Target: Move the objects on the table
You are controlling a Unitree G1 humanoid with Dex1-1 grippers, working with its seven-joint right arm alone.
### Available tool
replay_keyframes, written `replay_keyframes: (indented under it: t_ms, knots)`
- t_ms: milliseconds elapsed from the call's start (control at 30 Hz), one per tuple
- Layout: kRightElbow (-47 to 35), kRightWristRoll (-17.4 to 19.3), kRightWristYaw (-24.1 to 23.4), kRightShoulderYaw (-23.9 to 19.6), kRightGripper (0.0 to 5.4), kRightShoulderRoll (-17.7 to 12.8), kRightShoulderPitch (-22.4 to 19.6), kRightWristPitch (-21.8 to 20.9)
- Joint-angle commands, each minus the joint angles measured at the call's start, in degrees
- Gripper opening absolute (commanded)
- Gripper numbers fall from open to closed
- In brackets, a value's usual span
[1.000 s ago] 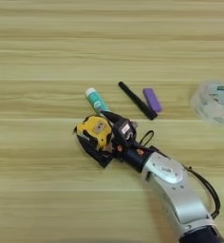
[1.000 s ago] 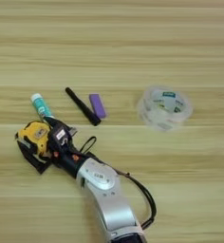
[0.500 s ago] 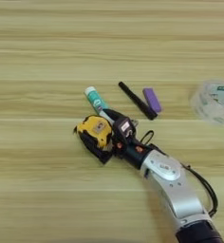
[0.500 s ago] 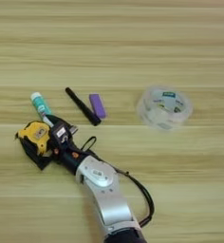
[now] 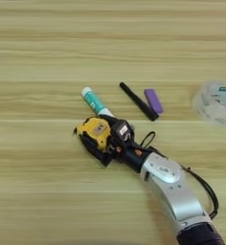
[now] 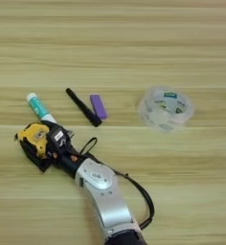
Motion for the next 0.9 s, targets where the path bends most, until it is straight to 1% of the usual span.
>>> replay_keyframes:
  t_ms: [33, 400, 633, 900]
  knots:
    - [-1.7, 0.1, -0.3, -0.3, 4.1, -0.6, -2.5, -0.6]
    - [-1.9, 0.3, -0.5, -0.6, 4.1, -0.4, -2.7, -0.6]
    - [-7.5, 1.7, -0.7, -1.5, 4.1, -0.5, -2.4, -0.2]
    - [-11.9, 3.6, -1.6, -3.9, 4.1, 0.3, -4.9, 0.6]
